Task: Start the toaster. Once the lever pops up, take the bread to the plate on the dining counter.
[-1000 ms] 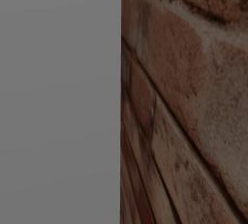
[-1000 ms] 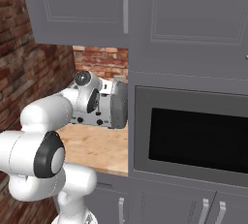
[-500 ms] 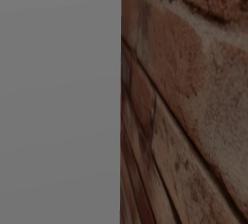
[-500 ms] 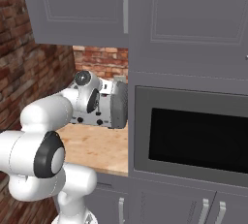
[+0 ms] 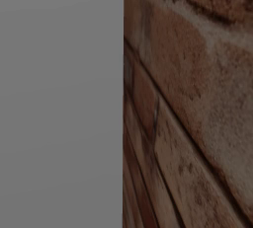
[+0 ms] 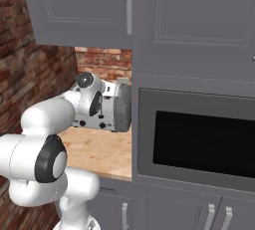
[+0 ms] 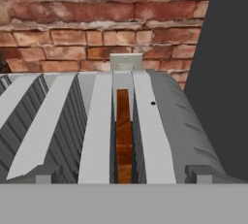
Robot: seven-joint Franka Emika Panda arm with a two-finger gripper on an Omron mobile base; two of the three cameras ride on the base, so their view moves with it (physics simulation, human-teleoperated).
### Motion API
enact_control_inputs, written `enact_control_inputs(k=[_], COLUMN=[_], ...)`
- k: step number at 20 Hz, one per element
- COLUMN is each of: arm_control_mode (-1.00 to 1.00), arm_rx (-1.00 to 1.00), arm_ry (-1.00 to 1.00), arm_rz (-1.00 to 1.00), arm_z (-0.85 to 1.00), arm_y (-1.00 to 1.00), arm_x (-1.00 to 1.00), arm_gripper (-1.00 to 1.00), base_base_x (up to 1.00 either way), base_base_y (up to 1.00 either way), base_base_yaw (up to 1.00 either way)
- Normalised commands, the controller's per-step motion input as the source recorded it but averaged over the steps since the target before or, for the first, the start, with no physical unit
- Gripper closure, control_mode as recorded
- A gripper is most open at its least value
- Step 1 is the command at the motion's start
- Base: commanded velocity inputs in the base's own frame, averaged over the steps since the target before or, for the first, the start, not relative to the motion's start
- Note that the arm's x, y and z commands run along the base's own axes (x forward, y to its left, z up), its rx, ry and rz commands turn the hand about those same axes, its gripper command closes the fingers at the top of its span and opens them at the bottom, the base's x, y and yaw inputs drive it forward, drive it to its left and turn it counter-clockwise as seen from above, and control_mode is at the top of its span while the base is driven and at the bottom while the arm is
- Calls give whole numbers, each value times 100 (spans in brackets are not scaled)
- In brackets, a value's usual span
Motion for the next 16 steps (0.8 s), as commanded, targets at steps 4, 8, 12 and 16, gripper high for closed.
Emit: enact_control_inputs(k=[4, 8, 12, 16], arm_control_mode=[-100, -100, -100, -100], arm_rx=[0, 0, 0, 0], arm_ry=[0, 0, 0, 0], arm_rz=[0, 0, 0, 0], arm_z=[0, 0, 0, 0], arm_y=[0, 0, 0, 0], arm_x=[0, 0, 0, 0], arm_gripper=[-100, -100, -100, -100], base_base_x=[0, 0, 0, 0], base_base_y=[0, 0, 0, 0], base_base_yaw=[0, 0, 0, 0])
